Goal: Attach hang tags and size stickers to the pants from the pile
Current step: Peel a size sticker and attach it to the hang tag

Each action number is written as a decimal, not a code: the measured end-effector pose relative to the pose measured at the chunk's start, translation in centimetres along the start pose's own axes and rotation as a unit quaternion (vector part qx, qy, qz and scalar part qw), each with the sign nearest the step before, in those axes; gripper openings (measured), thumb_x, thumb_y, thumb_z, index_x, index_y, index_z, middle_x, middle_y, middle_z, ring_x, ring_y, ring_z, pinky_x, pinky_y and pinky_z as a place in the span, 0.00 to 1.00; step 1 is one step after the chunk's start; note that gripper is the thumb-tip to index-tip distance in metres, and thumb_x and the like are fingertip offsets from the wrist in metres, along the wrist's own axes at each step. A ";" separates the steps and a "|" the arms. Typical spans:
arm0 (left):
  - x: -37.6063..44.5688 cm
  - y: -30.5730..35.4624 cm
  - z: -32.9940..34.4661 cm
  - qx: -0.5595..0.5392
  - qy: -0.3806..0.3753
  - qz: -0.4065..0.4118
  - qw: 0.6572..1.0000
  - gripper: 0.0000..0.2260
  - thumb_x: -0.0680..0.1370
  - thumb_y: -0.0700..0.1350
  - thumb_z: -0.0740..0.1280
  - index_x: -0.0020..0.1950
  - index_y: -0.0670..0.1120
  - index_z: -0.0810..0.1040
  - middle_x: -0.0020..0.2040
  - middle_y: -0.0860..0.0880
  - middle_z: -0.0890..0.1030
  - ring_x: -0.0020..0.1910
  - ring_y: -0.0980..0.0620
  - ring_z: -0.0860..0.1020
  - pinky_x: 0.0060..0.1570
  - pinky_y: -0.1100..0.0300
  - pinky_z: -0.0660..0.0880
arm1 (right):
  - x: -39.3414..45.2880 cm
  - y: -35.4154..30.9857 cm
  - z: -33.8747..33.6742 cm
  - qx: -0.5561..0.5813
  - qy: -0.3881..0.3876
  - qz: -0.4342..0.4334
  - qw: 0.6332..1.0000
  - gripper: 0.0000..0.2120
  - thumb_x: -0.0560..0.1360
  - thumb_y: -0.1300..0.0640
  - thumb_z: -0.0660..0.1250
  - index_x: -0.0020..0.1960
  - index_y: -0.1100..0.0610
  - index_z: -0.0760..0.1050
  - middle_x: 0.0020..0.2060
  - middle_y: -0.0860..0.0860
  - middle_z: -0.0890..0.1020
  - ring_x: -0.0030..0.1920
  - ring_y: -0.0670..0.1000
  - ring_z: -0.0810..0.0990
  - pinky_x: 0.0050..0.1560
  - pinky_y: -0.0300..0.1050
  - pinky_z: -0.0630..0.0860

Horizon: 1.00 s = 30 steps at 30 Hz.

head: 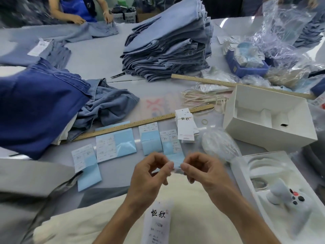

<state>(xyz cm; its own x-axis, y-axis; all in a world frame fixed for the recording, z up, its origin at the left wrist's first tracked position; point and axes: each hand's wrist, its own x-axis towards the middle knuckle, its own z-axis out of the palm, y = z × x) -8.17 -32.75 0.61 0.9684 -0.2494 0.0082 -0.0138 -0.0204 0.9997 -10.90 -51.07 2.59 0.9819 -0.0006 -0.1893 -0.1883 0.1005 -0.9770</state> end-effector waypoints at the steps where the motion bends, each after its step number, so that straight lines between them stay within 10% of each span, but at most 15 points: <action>1: -0.9 0.0 -0.9 -0.002 0.008 0.000 1.000 0.04 0.77 0.44 0.74 0.43 0.50 0.82 0.41 0.47 0.82 0.37 0.53 0.79 0.36 0.62 0.77 | -0.7 0.2 0.6 -0.017 -0.014 0.009 1.000 0.08 0.70 0.54 0.79 0.41 0.57 0.82 0.32 0.54 0.80 0.33 0.49 0.76 0.35 0.40 0.73; 8: -6.8 -1.4 -5.1 -0.005 -0.046 -0.021 0.999 0.05 0.74 0.46 0.76 0.44 0.49 0.80 0.40 0.45 0.85 0.38 0.52 0.82 0.36 0.59 0.75 | -5.4 2.4 4.7 -0.336 -0.036 -0.034 0.941 0.08 0.75 0.56 0.75 0.41 0.48 0.77 0.42 0.42 0.82 0.43 0.47 0.81 0.40 0.36 0.76; 13: -8.8 -2.2 -7.8 -0.029 -0.111 -0.064 0.991 0.06 0.73 0.45 0.76 0.47 0.52 0.81 0.39 0.46 0.84 0.38 0.52 0.80 0.35 0.60 0.74 | -7.3 2.8 6.3 -0.233 0.013 -0.006 0.972 0.08 0.76 0.60 0.74 0.42 0.49 0.79 0.41 0.48 0.85 0.44 0.47 0.83 0.42 0.39 0.78; 17: -10.0 -3.6 -8.9 0.169 -0.159 -0.007 0.973 0.12 0.75 0.41 0.74 0.49 0.59 0.83 0.39 0.57 0.83 0.37 0.58 0.79 0.39 0.68 0.72 | -8.5 3.6 7.7 -0.183 0.012 0.012 0.983 0.10 0.77 0.64 0.72 0.42 0.50 0.79 0.36 0.53 0.84 0.38 0.48 0.82 0.40 0.41 0.77; 30: -10.8 -5.3 -11.5 0.205 -0.131 -0.022 0.970 0.12 0.77 0.42 0.76 0.50 0.61 0.83 0.37 0.58 0.85 0.37 0.56 0.81 0.37 0.65 0.72 | -9.5 4.3 4.4 -0.187 0.090 -0.009 0.978 0.09 0.76 0.63 0.72 0.44 0.49 0.81 0.36 0.54 0.83 0.35 0.48 0.78 0.39 0.40 0.76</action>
<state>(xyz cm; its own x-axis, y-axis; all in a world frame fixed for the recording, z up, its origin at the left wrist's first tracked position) -15.69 -18.80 -4.52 0.8748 -0.4754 -0.0937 -0.1238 -0.4062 0.9053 -20.93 -46.27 0.65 0.9723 -0.1772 -0.1524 -0.1971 -0.2715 -0.9420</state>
